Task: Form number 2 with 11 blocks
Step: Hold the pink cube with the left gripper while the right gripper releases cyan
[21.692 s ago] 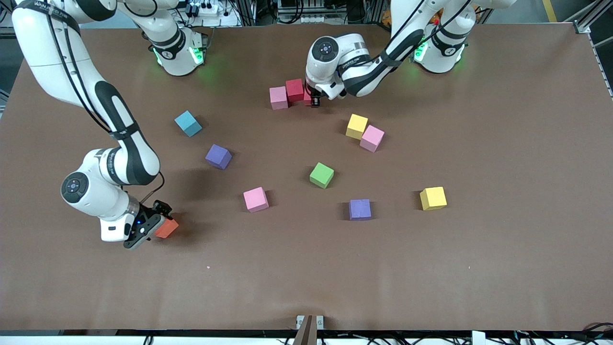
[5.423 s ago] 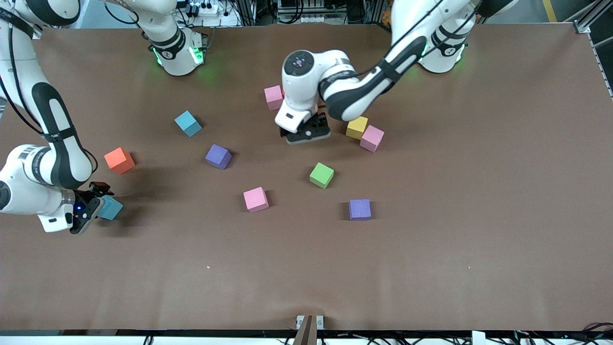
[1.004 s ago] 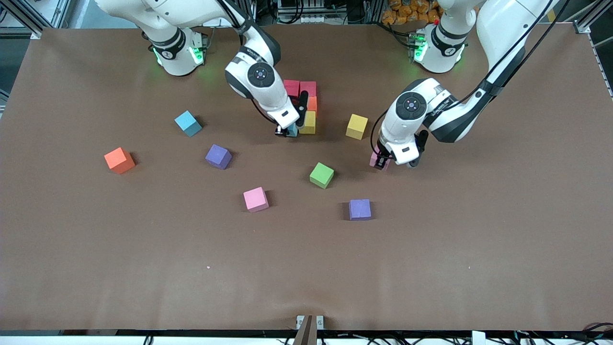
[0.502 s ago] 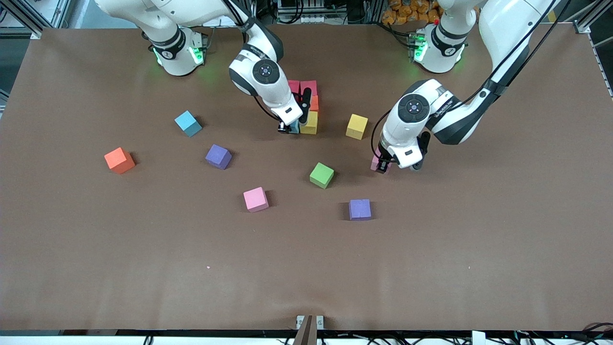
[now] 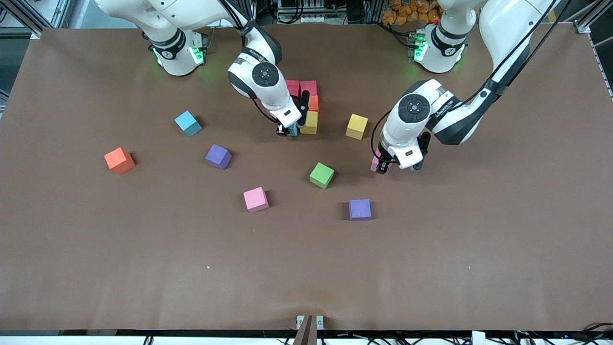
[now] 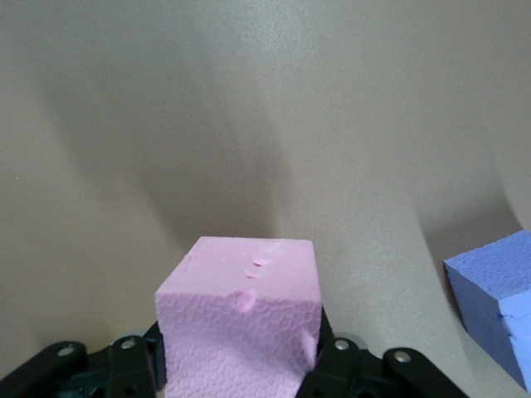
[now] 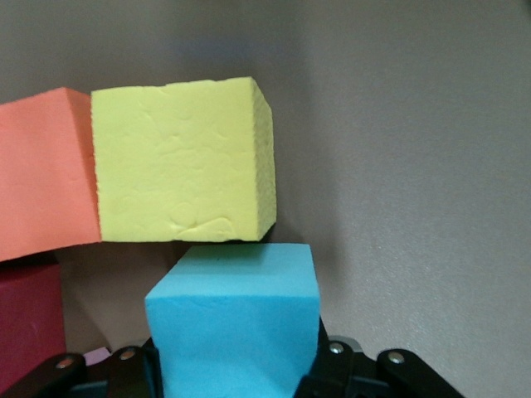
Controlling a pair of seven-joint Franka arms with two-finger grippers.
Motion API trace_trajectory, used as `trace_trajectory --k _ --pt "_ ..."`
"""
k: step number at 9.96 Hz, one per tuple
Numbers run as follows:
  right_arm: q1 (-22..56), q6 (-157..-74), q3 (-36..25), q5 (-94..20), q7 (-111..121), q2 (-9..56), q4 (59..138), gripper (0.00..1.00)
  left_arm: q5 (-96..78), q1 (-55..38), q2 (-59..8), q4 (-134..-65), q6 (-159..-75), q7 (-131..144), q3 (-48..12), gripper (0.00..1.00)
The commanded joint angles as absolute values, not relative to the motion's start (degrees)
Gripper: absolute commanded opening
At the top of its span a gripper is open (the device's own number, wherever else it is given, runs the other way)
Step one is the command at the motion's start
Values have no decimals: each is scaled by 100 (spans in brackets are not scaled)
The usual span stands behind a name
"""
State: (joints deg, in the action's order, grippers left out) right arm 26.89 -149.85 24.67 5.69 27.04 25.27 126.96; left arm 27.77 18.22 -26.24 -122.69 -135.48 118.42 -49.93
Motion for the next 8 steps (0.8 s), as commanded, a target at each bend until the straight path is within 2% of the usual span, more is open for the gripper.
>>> trace_trajectory --k 1,4,6,7,8 --pt "2821 -15029 2417 677 2514 2628 12586 42 2628 1819 -2522 -12234 -13421 11927 -5036 14" --pt "2856 -15029 2417 677 2514 2707 12525 44 2610 1819 -2522 -12234 -13412 11927 -5036 14" --pt "2856 -15029 2408 677 2505 2716 12516 59 2602 1819 -2522 -12234 -13421 11927 -5045 14" --pt "2856 -15029 2408 685 2409 2716 12516 73 2602 1819 -2514 -12234 -13421 11927 -5045 14" --pt "2865 -15029 2400 686 2269 2716 12516 80 2593 1819 -2505 -12234 -13412 11935 -5045 14"
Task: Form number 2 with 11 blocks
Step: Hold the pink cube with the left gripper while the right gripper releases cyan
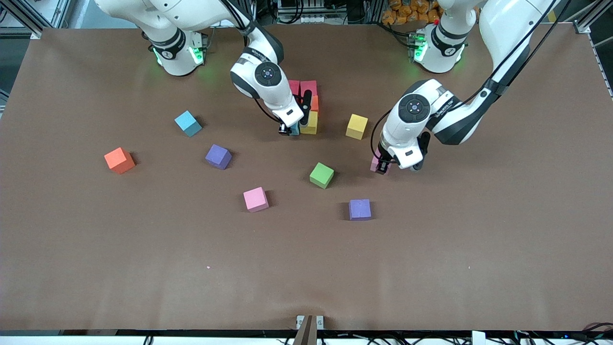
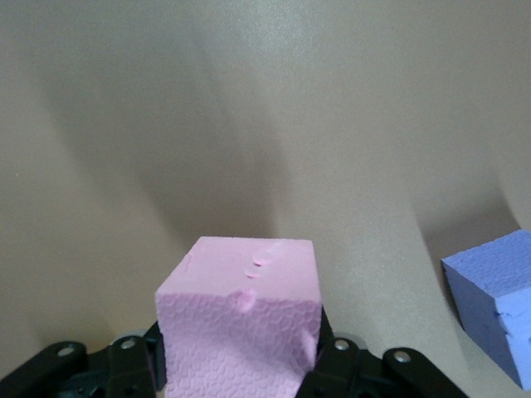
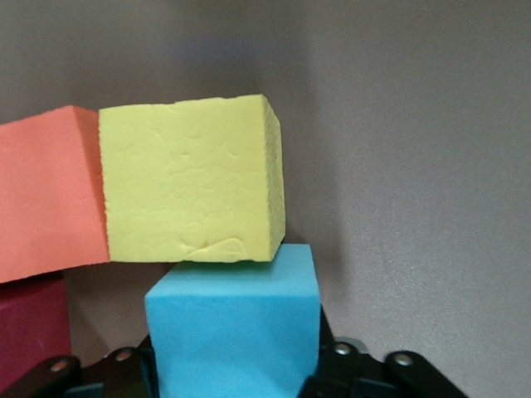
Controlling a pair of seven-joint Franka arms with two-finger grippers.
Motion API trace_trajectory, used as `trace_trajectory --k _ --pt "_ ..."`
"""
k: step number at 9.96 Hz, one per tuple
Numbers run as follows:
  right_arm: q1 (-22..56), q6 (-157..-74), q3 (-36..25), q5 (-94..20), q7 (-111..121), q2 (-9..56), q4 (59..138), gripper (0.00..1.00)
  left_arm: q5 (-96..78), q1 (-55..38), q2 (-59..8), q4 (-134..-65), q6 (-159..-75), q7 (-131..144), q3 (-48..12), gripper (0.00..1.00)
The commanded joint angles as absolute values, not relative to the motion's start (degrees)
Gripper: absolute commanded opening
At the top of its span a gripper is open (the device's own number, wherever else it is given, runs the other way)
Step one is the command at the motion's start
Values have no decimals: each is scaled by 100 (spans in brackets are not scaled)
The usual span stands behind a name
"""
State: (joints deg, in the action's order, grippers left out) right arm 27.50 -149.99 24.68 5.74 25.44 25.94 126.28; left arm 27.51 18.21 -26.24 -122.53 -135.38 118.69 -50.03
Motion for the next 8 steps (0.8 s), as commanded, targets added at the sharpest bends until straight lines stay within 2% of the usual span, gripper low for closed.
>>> trace_trajectory --k 1,3,5,8 --pt "2891 -15038 2399 686 2224 2716 12516 83 2584 1819 -2487 -12234 -13412 11936 -5045 14" --pt "2883 -15029 2399 677 2224 2672 12516 100 2575 1819 -2479 -12234 -13412 11944 -5054 14" --pt "2874 -14907 2417 677 2224 2445 12551 100 2479 1802 -2470 -12217 -13412 11953 -5123 14" --pt "2848 -14058 2434 668 2206 1778 12568 100 2382 1732 -2461 -12068 -13281 11953 -5150 14"
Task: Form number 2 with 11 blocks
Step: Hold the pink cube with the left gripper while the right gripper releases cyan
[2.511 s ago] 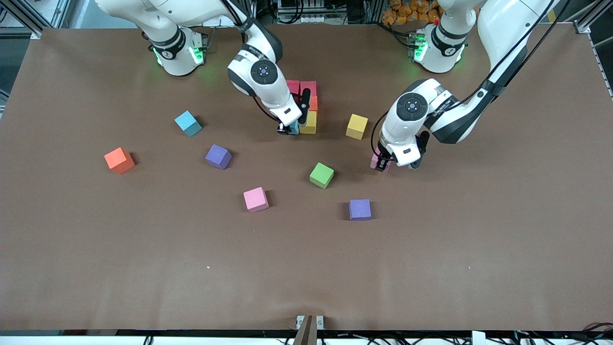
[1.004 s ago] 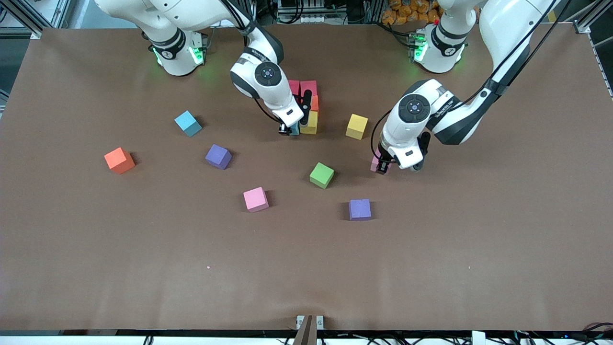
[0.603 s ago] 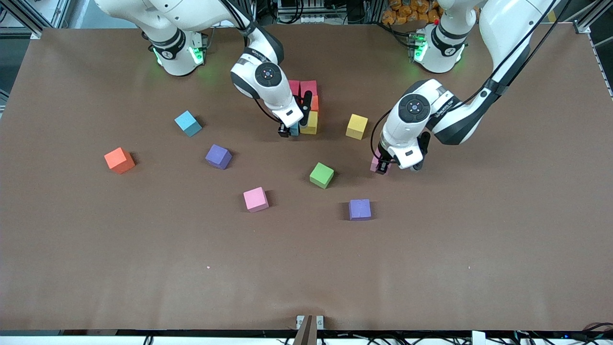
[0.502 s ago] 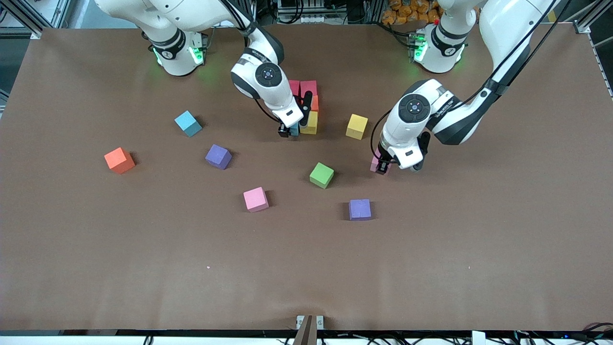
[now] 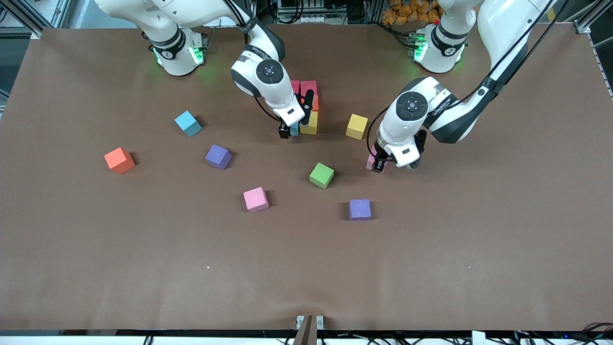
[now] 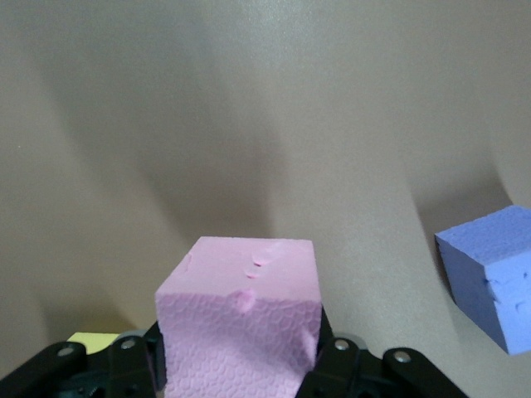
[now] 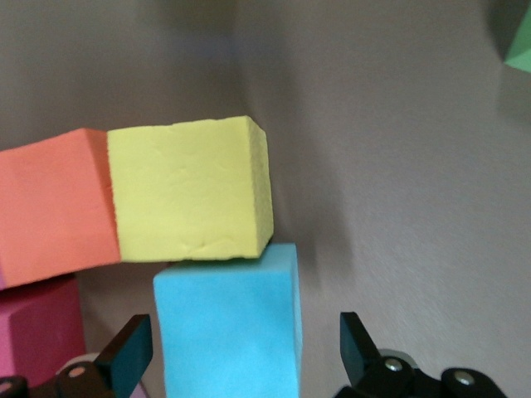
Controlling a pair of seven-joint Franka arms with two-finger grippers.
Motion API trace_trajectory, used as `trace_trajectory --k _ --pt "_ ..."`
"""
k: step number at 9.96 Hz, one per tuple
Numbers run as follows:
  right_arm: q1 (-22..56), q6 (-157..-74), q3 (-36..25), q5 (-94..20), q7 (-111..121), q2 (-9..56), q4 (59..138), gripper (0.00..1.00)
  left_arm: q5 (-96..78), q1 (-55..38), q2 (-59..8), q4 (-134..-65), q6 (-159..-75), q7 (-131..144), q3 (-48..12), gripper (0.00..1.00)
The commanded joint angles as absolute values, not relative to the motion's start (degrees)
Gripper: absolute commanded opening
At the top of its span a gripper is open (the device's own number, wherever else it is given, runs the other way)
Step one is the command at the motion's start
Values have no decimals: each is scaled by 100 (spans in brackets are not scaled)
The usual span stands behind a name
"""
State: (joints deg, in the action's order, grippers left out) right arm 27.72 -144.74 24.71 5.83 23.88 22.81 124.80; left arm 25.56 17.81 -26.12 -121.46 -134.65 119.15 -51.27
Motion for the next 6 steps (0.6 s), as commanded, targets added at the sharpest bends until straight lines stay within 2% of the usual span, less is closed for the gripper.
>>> trace_trajectory --k 1,3,6 --pt "2813 -13714 2443 659 2206 1480 12568 100 2330 1662 -2470 -11989 -13254 11944 -5220 14" --pt "2630 -13291 2426 642 2223 1188 12560 100 2338 1373 -2496 -11883 -13166 11866 -5229 14" --pt "1700 -12570 2399 711 2303 915 12577 100 2382 714 -2653 -11585 -13166 11523 -5229 14"
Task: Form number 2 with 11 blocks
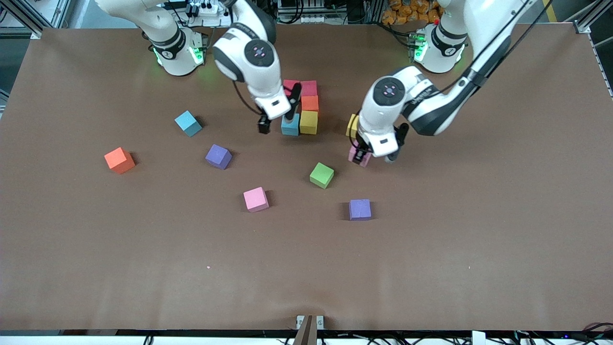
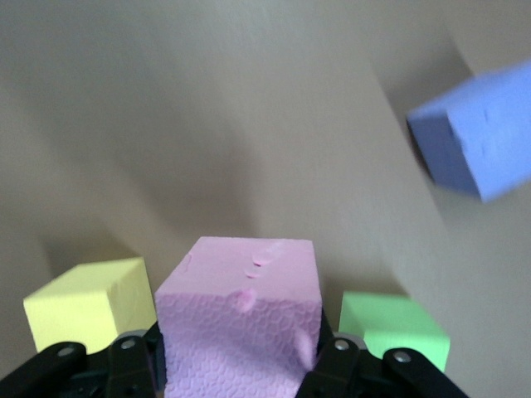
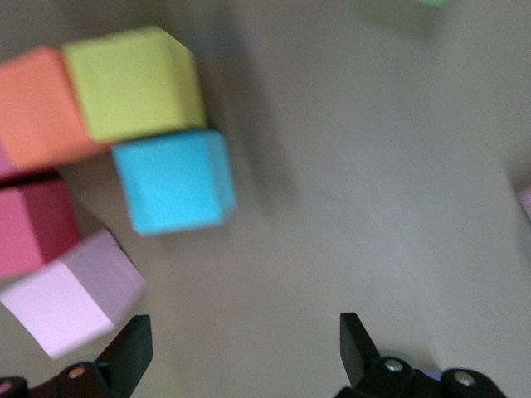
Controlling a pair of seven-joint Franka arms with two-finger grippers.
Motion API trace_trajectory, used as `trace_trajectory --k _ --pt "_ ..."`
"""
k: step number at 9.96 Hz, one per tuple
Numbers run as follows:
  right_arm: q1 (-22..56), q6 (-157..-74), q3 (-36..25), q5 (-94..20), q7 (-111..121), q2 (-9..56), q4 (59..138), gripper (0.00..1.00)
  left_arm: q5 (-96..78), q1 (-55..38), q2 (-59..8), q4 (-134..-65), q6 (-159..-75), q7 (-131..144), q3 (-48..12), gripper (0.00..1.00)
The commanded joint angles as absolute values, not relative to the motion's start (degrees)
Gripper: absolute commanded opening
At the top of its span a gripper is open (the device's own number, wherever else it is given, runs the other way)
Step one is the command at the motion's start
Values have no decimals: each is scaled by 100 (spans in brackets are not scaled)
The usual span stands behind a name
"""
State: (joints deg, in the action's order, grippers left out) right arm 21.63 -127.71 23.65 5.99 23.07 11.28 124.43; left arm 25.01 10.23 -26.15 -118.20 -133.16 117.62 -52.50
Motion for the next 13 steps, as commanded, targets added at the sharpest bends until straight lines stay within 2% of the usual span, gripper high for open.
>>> trace_trajectory --k 1,5,8,11,13 --pt "1340 -12490 2399 808 2355 844 12621 100 2417 451 -2776 -11349 -13166 11488 -5221 14" --pt "48 -12585 2399 1186 2443 879 12796 100 3101 -1103 -3531 -10408 -13166 11479 -4730 14" --pt "-1182 -13068 2417 1134 3408 1141 12911 100 3506 -2054 -3779 -9951 -13166 11216 -4326 14" --pt "-1266 -13070 2417 1125 3314 1458 12316 100 3481 -2599 -3998 -9519 -13166 10891 -4114 15" --pt "-1205 -13034 2417 1064 2799 1721 11920 100 3463 -3126 -4183 -9125 -13166 10645 -3703 19"
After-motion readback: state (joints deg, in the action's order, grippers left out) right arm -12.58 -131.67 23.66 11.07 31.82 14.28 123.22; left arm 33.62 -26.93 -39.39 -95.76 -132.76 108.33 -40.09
